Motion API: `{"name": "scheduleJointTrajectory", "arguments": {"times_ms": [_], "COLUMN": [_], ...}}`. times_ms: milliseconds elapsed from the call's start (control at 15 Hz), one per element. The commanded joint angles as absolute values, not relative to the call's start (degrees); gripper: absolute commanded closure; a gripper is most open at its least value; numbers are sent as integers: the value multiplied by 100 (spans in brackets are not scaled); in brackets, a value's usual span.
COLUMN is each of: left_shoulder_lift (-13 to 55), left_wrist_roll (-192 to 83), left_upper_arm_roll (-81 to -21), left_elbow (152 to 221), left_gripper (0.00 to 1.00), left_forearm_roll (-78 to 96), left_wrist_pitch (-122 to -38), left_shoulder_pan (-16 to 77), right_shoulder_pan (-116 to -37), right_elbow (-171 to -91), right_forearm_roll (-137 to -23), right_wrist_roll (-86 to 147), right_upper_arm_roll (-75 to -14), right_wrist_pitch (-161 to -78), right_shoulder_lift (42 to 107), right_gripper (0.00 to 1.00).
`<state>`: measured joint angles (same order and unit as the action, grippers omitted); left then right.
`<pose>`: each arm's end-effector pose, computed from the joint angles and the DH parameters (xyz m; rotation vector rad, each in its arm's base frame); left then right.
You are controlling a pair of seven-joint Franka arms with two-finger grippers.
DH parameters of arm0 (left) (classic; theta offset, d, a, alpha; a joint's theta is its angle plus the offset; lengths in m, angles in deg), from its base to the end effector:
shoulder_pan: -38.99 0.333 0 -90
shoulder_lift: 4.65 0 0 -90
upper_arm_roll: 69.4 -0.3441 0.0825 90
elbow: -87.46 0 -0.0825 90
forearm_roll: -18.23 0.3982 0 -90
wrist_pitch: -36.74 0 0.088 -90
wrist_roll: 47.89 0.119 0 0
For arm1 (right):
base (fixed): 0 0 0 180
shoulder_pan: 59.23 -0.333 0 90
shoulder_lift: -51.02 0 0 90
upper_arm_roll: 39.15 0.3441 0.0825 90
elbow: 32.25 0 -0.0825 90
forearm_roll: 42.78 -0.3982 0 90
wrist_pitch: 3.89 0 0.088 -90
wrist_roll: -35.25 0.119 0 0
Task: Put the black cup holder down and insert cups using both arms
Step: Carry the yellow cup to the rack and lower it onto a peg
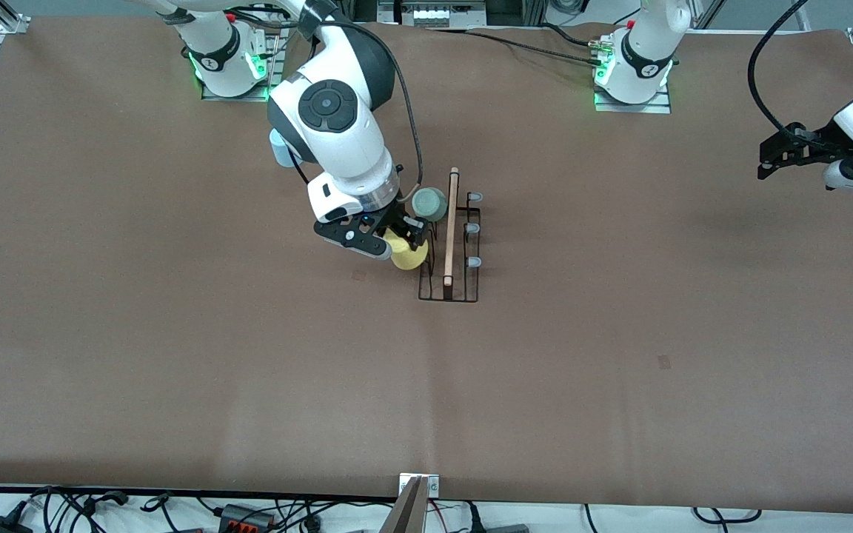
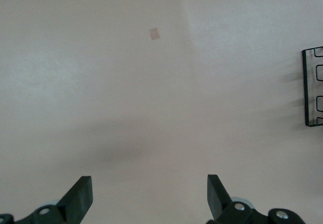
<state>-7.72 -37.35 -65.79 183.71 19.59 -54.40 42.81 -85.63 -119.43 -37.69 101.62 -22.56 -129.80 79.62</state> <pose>0.5498 0.0039 0.6192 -3.1046 0.2818 0.0594 0.5658 0.4740 0.4070 -2.8840 0.5998 -0.1009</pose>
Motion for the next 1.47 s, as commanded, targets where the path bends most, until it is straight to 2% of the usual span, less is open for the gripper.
{"name": "scheduleJointTrajectory", "arguments": {"times_ms": [0,468,535,602,669,802,869,936,1003,1404], "left_shoulder_lift": [-790,-790,-790,-790,-790,-790,-799,-799,-799,-790], "left_wrist_roll": [-3585,-3567,-3567,-3567,-3567,-3567,-3567,-3567,-3567,-3567], "left_upper_arm_roll": [-6624,-6624,-6632,-6632,-6632,-6632,-6632,-6632,-6632,-6641], "left_elbow": [18379,18379,18388,18379,18388,18388,18388,18388,18388,18388], "left_gripper": [0,0,0,0,0,0,0,0,0,0], "left_forearm_roll": [1849,1788,1788,1779,1788,1788,1788,1779,1779,1779], "left_wrist_pitch": [-5379,-5379,-5371,-5370,-5370,-5362,-5344,-5283,-5239,-5247], "left_shoulder_pan": [4286,4286,4286,4286,4286,4286,4286,4286,4286,4312], "right_shoulder_pan": [-8788,-8832,-8824,-8832,-8832,-8823,-8823,-8823,-8823,-8745], "right_elbow": [-11759,-11759,-11759,-11759,-11759,-11759,-11759,-11759,-11759,-11759], "right_forearm_roll": [-3654,-3452,-3452,-3452,-3452,-3452,-3452,-3452,-3452,-3443], "right_wrist_roll": [10399,10407,10399,10407,10407,10416,10416,10425,10477,10390], "right_upper_arm_roll": [-2368,-2395,-2395,-2395,-2395,-2395,-2395,-2395,-2395,-2395], "right_wrist_pitch": [-13159,-13388,-13388,-13388,-13397,-13414,-13449,-13459,-13459,-13388], "right_shoulder_lift": [8178,8459,8486,8495,8521,8530,8539,8530,8530,8460], "right_gripper": [86,84,81,75,63,51,39,16,0,0]}}
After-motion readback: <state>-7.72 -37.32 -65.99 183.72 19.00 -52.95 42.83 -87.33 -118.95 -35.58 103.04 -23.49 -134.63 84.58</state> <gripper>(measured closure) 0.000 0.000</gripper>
